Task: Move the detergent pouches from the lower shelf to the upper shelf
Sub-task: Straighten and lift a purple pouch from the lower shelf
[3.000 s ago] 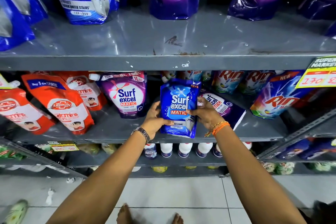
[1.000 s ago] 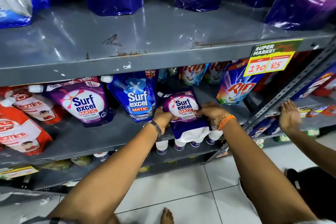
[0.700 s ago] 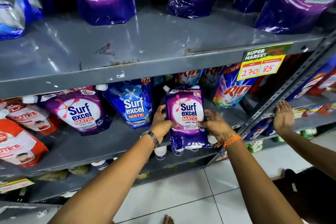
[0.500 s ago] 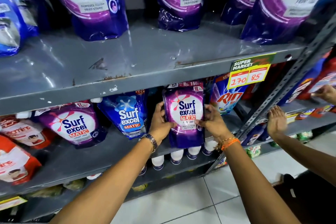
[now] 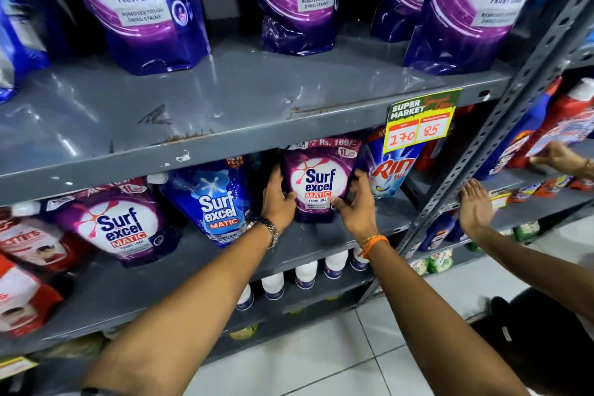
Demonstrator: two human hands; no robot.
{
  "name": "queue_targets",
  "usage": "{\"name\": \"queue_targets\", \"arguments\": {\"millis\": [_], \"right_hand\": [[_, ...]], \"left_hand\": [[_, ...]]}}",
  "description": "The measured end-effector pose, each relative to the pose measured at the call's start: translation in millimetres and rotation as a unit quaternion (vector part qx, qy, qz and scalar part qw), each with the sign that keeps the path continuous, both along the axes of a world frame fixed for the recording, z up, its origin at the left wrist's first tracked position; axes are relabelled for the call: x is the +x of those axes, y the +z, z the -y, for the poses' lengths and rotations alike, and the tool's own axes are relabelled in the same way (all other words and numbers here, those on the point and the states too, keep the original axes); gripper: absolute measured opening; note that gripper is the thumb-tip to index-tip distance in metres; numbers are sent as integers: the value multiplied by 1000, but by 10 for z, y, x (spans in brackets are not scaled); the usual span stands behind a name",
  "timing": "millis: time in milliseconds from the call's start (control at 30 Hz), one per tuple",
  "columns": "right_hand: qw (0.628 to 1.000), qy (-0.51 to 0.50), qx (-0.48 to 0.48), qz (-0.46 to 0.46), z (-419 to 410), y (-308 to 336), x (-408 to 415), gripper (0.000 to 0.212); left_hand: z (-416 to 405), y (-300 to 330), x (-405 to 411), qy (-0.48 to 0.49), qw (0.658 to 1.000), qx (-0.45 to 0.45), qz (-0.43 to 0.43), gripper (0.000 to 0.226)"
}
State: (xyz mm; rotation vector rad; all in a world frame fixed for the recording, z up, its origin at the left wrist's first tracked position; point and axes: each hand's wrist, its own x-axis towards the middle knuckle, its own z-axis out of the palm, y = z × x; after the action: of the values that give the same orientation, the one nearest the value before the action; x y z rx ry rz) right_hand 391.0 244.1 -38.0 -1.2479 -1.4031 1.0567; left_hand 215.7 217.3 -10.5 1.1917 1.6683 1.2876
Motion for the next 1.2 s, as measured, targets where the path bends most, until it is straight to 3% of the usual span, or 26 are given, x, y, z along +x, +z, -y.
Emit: {"name": "queue_targets", "arguments": {"millis": [300,400,500,700,867,1200], "right_hand": [[997,71,-41,-13,-34,120,133,73],[994,90,-53,-6,-33,183,133,63],[995,72,-66,0,60,217,93,69],[997,70,-10,25,592,209,-17,62],[992,121,24,9,1090,205,-547,37],[973,232,17,-2,1587,185,-2250,41]], "left_hand": [[109,32,-58,-60,998,-16,1,72],[127,27,-43,-47,999,-21,-5,68],[189,27,-43,-30,999,-16,-6,63],[720,13,-167,-14,999,1,41,61],[1417,-5,-761,23,995,-2,95,58],[2384,146,-2298,140,989,-8,53,53]]}}
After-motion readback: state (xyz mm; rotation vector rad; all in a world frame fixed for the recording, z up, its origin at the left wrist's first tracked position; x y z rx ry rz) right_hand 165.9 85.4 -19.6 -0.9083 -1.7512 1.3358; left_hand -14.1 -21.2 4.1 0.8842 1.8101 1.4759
